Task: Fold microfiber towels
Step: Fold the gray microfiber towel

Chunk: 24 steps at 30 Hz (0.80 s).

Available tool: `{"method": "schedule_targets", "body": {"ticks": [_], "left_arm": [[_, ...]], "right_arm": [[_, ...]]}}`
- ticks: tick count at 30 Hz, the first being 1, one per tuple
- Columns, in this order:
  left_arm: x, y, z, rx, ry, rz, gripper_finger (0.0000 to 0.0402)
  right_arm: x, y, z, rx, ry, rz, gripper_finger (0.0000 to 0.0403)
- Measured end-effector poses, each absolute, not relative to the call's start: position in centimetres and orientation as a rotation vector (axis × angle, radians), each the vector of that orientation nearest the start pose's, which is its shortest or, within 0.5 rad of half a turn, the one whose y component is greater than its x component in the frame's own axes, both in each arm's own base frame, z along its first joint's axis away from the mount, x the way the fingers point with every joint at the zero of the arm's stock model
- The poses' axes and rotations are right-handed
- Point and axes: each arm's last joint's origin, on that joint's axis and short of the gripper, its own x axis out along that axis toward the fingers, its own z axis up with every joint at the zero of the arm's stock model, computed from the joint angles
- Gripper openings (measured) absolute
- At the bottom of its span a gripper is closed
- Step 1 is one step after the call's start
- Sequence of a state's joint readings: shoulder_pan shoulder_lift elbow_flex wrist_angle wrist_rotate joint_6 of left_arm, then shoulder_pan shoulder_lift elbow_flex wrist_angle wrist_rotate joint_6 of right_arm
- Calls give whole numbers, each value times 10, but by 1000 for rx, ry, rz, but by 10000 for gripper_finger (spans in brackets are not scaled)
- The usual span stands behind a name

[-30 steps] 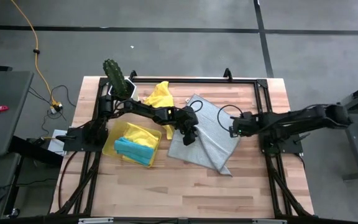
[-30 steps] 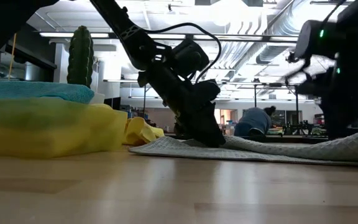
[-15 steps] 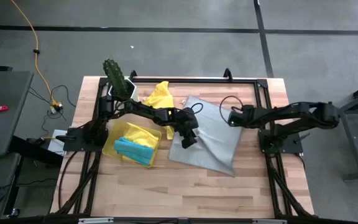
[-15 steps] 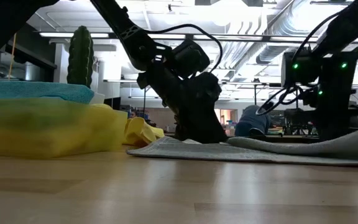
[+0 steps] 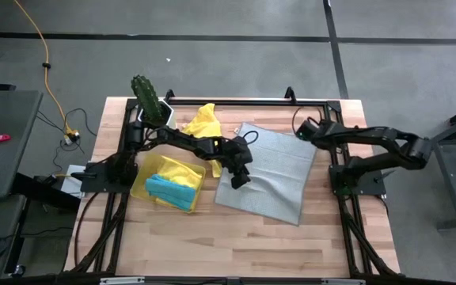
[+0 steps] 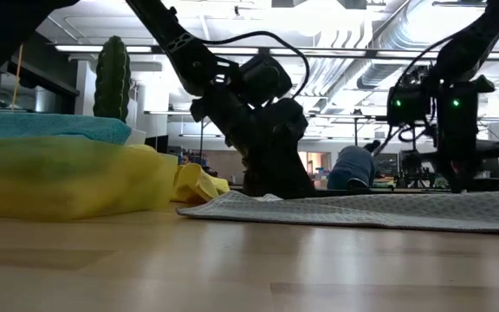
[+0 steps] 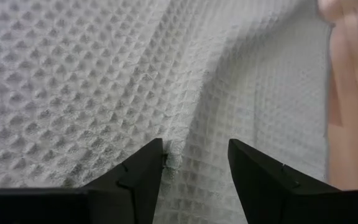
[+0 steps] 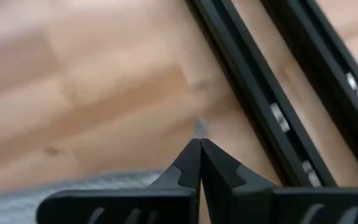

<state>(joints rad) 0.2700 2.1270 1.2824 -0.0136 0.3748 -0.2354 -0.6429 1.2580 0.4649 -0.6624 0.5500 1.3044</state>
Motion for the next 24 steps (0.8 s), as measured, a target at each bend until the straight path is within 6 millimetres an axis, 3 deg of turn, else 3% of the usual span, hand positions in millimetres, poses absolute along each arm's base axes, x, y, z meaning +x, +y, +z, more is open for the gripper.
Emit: {"method": "schedule_targets", "body": {"ticks": [3, 7, 9, 12, 19, 24], "left_arm": [[418, 112, 127, -489, 791, 8, 172], [418, 124, 149, -490, 753, 27, 172], [415, 129, 161, -497, 747, 37, 172], [411, 135, 195, -485, 680, 28, 172], [394, 143, 272, -324, 444, 23, 172], [383, 145, 300, -190, 360, 146, 172]], "right_arm": [[127, -118, 148, 927, 655, -1729, 0], [134, -119, 169, 892, 735, -1505, 0], [136, -117, 171, 934, 792, -1385, 0], [135, -112, 160, 1005, 879, -1287, 0], [127, -106, 133, 1049, 919, -1353, 0], [122, -113, 126, 988, 863, -1498, 0]]}}
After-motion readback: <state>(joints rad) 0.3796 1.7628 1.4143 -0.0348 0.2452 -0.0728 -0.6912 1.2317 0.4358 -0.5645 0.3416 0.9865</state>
